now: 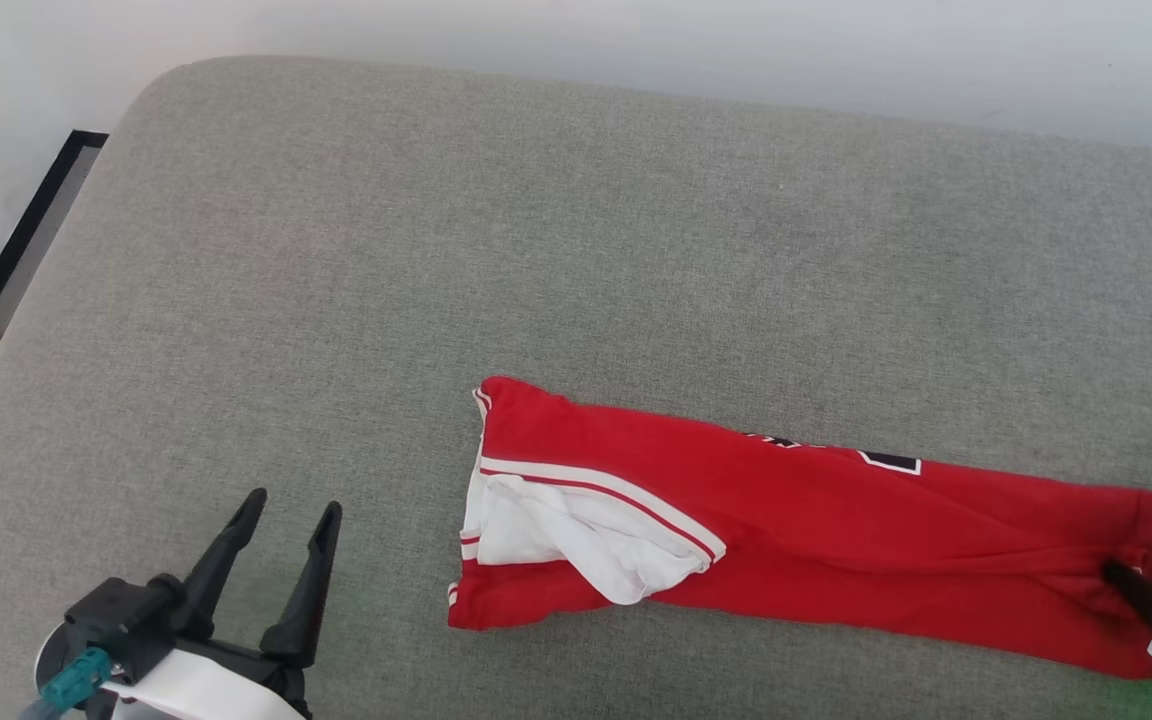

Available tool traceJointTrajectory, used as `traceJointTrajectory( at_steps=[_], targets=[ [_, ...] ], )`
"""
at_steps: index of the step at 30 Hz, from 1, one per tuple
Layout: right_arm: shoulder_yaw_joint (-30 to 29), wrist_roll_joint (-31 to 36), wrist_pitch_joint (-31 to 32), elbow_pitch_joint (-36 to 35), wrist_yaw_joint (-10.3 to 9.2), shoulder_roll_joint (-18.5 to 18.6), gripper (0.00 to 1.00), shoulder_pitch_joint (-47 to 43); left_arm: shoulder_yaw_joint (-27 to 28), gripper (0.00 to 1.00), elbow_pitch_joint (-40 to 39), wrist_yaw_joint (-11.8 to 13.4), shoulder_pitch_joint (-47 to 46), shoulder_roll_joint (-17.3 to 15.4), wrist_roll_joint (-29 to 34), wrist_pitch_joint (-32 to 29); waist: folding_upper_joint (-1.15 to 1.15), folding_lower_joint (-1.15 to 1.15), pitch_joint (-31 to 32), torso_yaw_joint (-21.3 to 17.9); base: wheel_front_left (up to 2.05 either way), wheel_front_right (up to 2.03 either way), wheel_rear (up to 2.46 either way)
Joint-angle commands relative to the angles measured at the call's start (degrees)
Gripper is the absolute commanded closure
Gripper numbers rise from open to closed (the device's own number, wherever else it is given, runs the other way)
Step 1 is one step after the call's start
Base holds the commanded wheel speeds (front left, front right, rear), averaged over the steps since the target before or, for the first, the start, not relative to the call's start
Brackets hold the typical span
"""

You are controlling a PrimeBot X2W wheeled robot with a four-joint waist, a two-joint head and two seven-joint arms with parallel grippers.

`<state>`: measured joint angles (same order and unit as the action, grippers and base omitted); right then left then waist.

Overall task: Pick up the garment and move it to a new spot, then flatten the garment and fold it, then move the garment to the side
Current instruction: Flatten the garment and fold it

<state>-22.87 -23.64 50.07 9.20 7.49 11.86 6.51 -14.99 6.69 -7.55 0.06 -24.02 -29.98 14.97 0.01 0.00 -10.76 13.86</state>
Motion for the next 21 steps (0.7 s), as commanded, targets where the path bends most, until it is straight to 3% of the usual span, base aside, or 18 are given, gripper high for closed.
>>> traceJointTrajectory(
  at_steps=[1,2,13,21],
  targets=[
    [0.23,0.20,0.91,1.11,-0.01,-0.89,0.94,-0.61,0.32,0.00,-0.36,0.14,0.43,0.25,0.93,0.27,-0.01,0.00,0.06,0.03,0.00,0.00,0.00],
    [-0.02,0.27,0.84,1.20,-0.01,-1.00,1.00,-0.52,0.40,0.00,-0.53,0.14,0.67,0.54,1.23,0.27,-0.01,0.00,0.08,0.05,0.00,0.00,0.00],
    [-4.40,1.05,-2.28,-0.76,-0.15,-0.69,1.00,1.86,2.47,0.00,-3.36,0.14,1.37,1.60,1.37,0.27,-0.01,0.00,-0.29,-1.67,0.00,0.00,0.00],
    [-10.53,2.37,-3.33,-4.05,-0.14,1.65,1.00,1.88,3.78,0.00,-3.56,0.14,1.92,0.99,1.77,0.27,-0.01,0.00,-0.58,-3.28,0.00,0.00,0.00]
  ],
)
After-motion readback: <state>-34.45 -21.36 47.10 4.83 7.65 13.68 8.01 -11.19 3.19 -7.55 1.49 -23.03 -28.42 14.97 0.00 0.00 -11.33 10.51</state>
